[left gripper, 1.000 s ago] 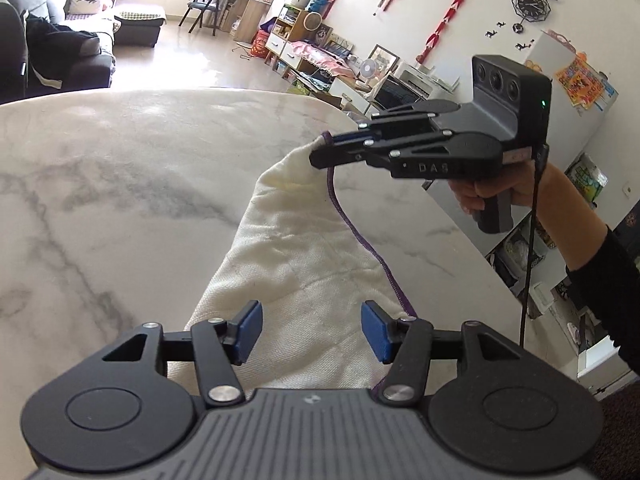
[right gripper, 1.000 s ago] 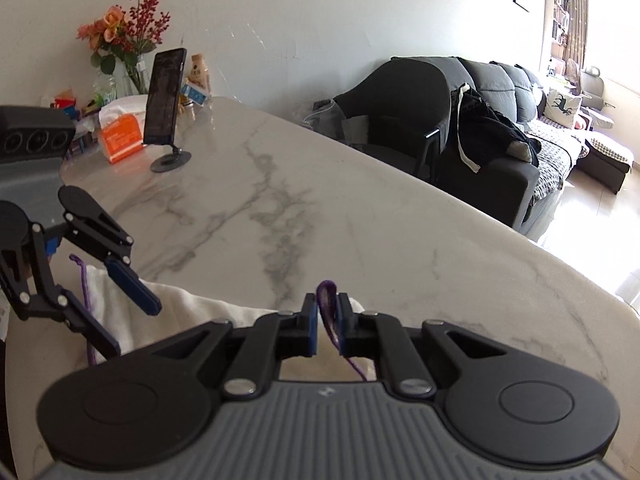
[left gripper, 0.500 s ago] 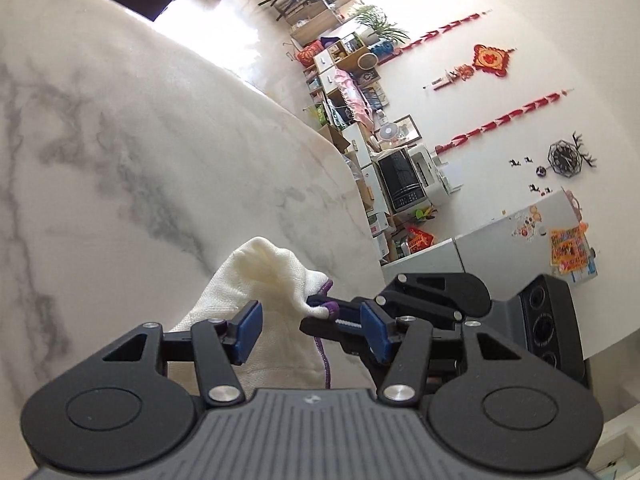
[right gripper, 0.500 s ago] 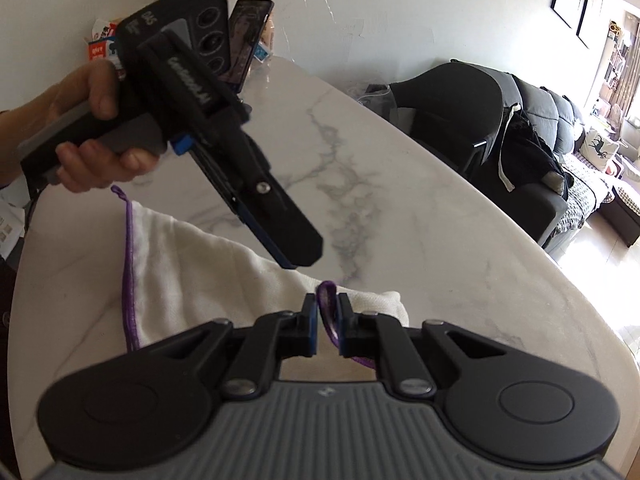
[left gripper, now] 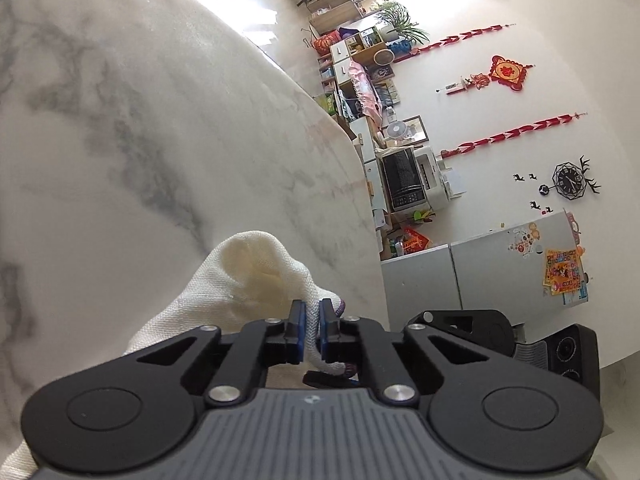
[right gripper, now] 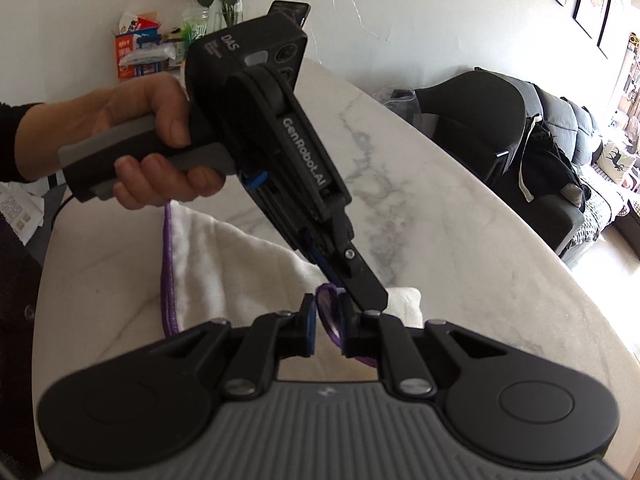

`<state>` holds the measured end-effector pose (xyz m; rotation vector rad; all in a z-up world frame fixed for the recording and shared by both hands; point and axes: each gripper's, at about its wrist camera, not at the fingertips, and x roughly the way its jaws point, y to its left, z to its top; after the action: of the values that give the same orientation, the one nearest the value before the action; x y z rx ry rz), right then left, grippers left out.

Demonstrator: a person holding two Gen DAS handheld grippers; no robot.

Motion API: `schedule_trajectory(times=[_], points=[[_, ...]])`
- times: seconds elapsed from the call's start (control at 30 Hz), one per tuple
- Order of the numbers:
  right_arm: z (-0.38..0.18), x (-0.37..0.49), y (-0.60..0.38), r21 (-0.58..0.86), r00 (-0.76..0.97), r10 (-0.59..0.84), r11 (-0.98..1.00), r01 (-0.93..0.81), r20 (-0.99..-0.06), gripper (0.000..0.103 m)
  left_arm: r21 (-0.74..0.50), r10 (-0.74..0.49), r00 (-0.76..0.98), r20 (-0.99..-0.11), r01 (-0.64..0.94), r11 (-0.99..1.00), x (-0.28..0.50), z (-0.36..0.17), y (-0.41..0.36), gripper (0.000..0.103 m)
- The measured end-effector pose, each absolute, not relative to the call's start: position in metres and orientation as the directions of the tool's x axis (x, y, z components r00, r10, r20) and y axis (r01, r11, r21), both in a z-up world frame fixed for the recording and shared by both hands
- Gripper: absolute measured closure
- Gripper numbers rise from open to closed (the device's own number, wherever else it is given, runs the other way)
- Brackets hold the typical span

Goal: Fold towel

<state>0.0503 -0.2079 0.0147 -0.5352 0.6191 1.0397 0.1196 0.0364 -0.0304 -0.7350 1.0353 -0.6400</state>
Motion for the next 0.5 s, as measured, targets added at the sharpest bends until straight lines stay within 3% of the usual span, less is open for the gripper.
schedule_trajectory(times=[0.2,0.27,0.4,0.47,0.5], points=[[0.018,0.044,-0.213,-0.213,0.472,0.567,0.463,-0.860,-0.675,0.039,-0.766,-0.737,0.415,-0.534,0.132,0.629,0.106,-0.023,0.053,0.098],[0.012,0.043,-0.211,-0.250,0.491,0.531,0.461,-0.851,-0.691,0.039,-0.764,-0.731,0.428,-0.531,0.131,0.632,0.102,-0.020,0.059,0.098],[-0.002,0.041,-0.207,-0.293,0.507,0.469,0.456,-0.840,-0.723,0.049,-0.770,-0.738,0.431,-0.520,0.137,0.623,0.093,-0.014,0.066,0.098],[-0.007,0.038,-0.203,-0.318,0.519,0.455,0.447,-0.836,-0.724,0.069,-0.771,-0.741,0.429,-0.517,0.143,0.620,0.088,-0.011,0.070,0.098],[-0.008,0.037,-0.201,-0.326,0.525,0.451,0.446,-0.833,-0.722,0.087,-0.768,-0.739,0.431,-0.518,0.146,0.623,0.086,-0.010,0.071,0.098]])
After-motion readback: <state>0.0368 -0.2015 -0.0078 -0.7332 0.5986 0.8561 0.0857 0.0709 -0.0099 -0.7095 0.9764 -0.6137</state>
